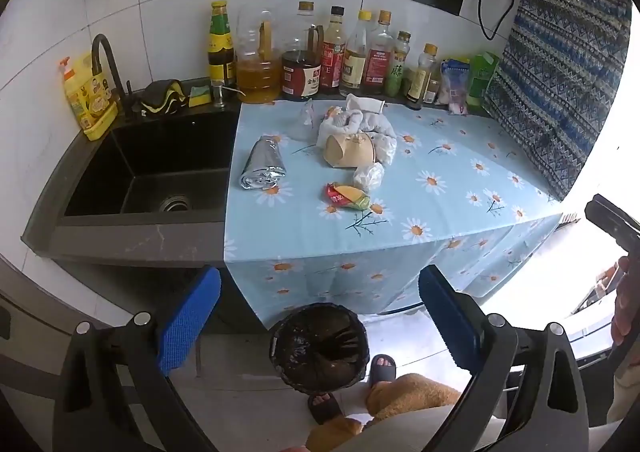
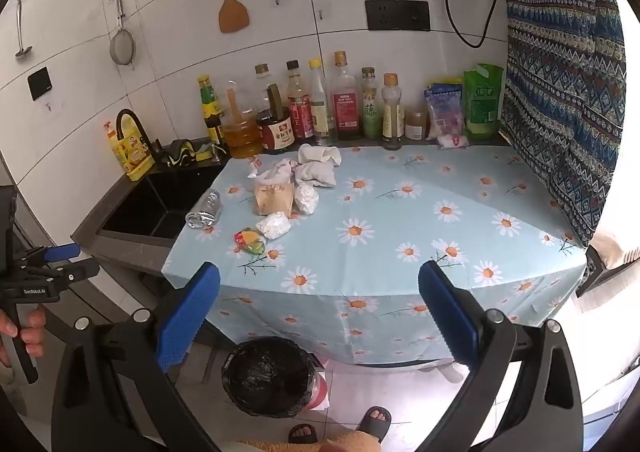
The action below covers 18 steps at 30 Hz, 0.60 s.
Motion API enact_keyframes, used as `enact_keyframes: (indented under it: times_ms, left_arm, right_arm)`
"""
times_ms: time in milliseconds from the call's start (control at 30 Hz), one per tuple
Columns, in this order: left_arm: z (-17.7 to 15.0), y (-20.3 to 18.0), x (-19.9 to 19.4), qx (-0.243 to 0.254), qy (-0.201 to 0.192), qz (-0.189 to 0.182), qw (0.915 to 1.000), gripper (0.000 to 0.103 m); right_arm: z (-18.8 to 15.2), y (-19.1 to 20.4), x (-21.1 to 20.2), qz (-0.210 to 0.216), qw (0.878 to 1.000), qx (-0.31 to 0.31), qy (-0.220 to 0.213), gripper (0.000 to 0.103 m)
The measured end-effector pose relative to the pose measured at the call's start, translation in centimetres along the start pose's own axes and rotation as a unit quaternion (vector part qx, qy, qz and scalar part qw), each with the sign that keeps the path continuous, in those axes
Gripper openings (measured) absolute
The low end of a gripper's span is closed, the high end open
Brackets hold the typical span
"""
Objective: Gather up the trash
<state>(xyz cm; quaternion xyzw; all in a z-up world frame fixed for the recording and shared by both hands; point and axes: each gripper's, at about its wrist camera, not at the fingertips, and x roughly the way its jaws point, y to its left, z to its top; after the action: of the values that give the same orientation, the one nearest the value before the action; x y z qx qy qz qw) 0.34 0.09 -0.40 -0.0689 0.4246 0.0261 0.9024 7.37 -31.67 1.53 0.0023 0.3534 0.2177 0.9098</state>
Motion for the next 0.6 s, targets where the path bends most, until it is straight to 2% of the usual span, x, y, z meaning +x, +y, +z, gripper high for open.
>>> enact_keyframes:
  times_ms: [600]
  left_arm:
    - [-0.09, 0.03, 0.17, -0.003, 0.005, 0.000, 1.0000, 0.096]
  right_arm:
    - [-0.36, 0.27, -0.20, -0.005, 1.000, 0.009, 0.004, 0.098]
